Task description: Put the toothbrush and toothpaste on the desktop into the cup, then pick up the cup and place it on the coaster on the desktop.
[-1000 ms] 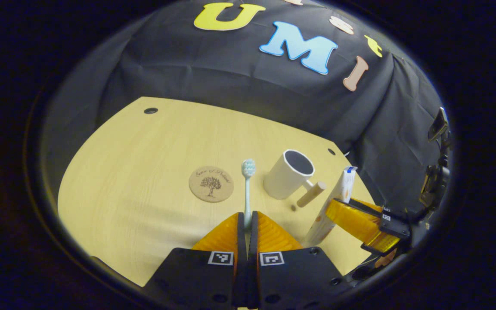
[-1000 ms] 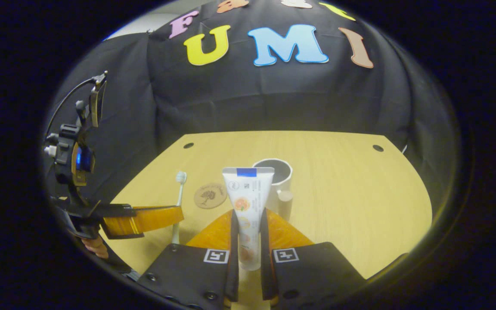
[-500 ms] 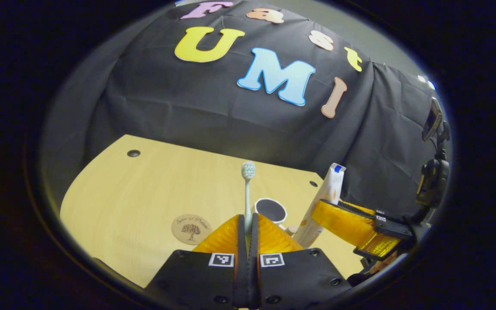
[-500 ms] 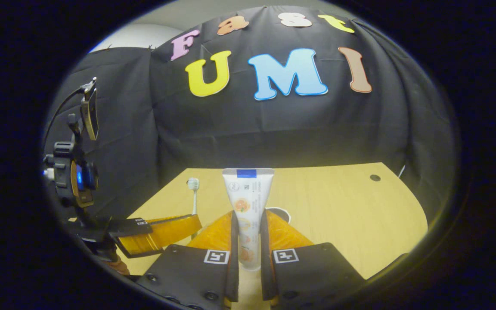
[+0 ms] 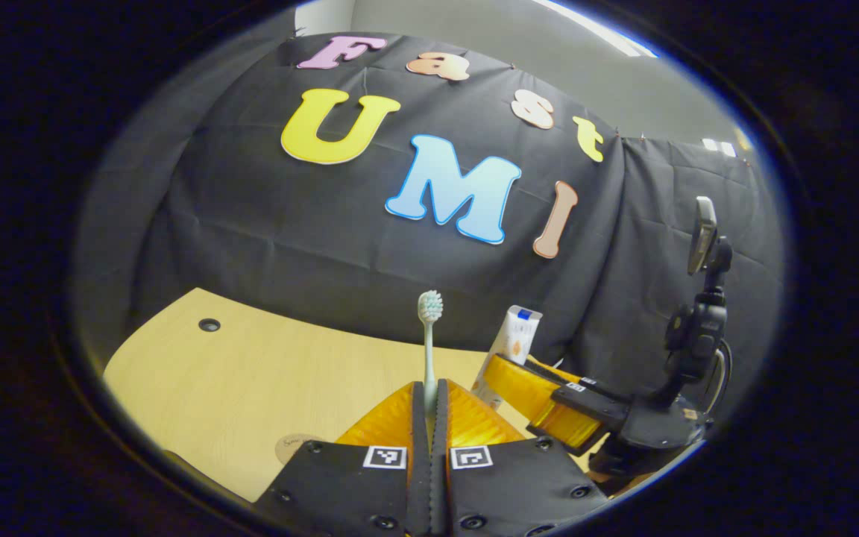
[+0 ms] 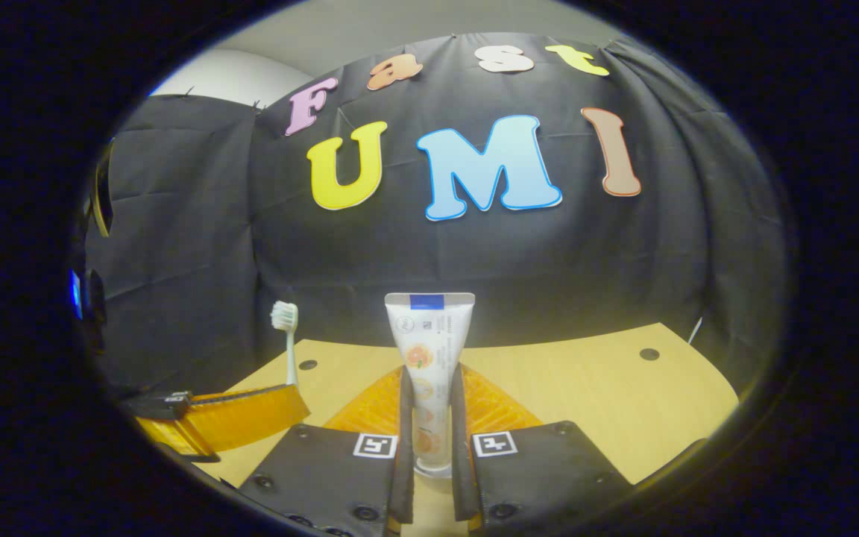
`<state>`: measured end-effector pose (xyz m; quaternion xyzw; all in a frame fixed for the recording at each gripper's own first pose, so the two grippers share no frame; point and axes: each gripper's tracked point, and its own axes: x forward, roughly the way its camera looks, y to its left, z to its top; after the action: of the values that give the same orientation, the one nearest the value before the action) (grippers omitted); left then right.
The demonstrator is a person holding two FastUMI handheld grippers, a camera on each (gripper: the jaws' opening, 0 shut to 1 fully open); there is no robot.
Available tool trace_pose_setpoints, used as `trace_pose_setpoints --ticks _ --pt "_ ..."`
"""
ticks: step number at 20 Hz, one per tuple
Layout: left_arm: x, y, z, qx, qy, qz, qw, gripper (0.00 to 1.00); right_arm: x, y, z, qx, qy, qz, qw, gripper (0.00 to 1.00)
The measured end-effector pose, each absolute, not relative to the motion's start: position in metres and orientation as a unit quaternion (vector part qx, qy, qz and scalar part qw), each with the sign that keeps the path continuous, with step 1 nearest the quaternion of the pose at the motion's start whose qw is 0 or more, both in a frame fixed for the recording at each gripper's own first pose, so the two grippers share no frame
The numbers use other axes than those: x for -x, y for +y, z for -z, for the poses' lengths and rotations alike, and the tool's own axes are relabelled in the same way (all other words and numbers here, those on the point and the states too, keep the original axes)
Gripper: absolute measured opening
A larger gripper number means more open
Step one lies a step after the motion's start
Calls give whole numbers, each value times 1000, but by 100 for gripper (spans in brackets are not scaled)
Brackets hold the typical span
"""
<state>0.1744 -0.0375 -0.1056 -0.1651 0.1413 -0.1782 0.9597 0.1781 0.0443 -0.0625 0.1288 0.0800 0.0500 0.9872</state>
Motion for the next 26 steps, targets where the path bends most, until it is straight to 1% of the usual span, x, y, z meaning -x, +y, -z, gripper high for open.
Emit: trace_pose_setpoints --ticks 3,5,8,10,14,15,16,18,19,21,22,23,24,25,26 --pt "-179 -37 101 172 134 177 960 6 -193 46 88 -106 91 -51 989 23" --pt "-181 -33 100 169 133 173 961 7 -198 49 108 -109 107 -49 987 23" --pt "-183 -29 103 162 132 167 964 6 -201 55 140 -115 141 -44 982 24" --pt "-185 -25 103 153 132 166 965 7 -200 57 158 -108 162 -41 980 25" --pt "-188 -31 105 152 136 175 963 6 -196 63 176 -94 195 -53 975 25" --pt "-188 -34 107 154 136 179 962 8 -195 64 178 -93 199 -57 974 33" --pt "-191 -36 106 155 136 181 962 7 -192 66 180 -88 203 -59 973 41" --pt "-194 -41 104 157 131 186 961 7 -187 61 168 -76 190 -55 977 43" --pt "-196 -44 104 159 129 189 960 7 -185 58 159 -73 179 -53 980 49" --pt "-197 -50 101 162 123 197 959 7 -178 50 149 -68 167 -47 982 53" --pt "-200 -54 98 167 119 203 957 7 -172 47 144 -68 162 -44 983 58" --pt "-202 -58 97 170 114 207 957 7 -168 40 137 -69 157 -38 984 58" --pt "-203 -61 97 172 110 211 956 7 -163 36 130 -72 149 -35 986 61" --pt "-206 -65 95 176 106 216 955 6 -159 29 121 -75 139 -27 987 76" --pt "-209 -69 94 180 102 219 954 7 -155 21 114 -76 128 -17 989 71"
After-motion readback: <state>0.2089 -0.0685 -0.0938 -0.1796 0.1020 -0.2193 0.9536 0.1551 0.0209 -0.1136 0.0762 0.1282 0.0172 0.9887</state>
